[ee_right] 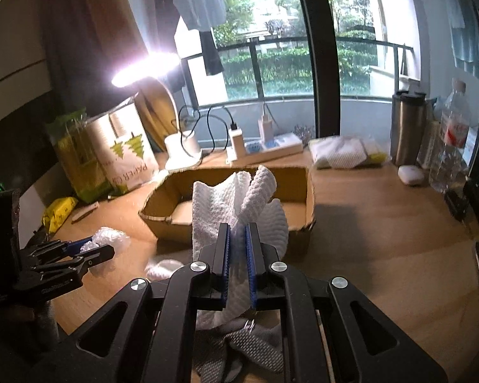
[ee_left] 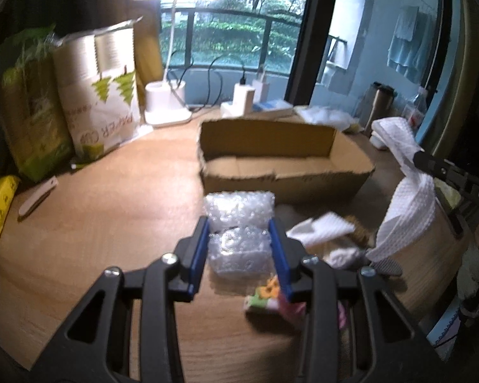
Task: Organize soft objects
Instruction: 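Carry both items into the cardboard box and open both tools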
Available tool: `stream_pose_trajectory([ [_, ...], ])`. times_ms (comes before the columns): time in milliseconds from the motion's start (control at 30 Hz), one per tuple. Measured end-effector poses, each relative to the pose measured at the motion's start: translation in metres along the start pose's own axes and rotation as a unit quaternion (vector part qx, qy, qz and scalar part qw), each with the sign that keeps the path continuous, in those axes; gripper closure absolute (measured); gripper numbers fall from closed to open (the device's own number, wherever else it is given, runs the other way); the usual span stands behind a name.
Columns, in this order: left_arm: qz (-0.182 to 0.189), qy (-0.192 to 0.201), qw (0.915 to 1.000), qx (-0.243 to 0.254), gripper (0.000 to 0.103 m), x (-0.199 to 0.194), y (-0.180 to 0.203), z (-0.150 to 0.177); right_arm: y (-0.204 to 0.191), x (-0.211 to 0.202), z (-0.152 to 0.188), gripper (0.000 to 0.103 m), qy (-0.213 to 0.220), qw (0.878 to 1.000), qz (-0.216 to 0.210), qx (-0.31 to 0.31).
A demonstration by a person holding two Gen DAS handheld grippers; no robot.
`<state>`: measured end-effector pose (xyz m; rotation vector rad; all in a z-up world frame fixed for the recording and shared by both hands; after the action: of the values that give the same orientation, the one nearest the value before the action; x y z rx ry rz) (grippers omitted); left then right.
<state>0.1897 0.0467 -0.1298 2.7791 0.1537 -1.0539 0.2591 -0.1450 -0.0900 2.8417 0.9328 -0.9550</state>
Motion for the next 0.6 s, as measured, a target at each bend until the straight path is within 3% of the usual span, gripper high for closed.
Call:
stream_pose_trajectory([
  [167,0.007,0.028,0.9995,0.010,0.065,-0.004,0.011,-0.018,0.011,-0.002,-0.017,0.092,0.019,1.000,-0.003,-0.003],
  [600,-0.027,0.063,0.9976,-0.003,0.065,0.014,0.000,-0.061,0.040,0.015,-0.052,0.092,0.044,0.999,-0.001,-0.021],
])
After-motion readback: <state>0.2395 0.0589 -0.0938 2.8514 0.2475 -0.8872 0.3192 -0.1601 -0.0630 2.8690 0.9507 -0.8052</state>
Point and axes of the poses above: each gripper's, at about its wrist camera, not at the fingertips, and x roughly the way its jaws point, y to its right, z to its underside, the point moved 4 cm from there along x, roughly the way its jaws point, and after that the axes turned 2 degrees about -z, right-handed, at the moved point
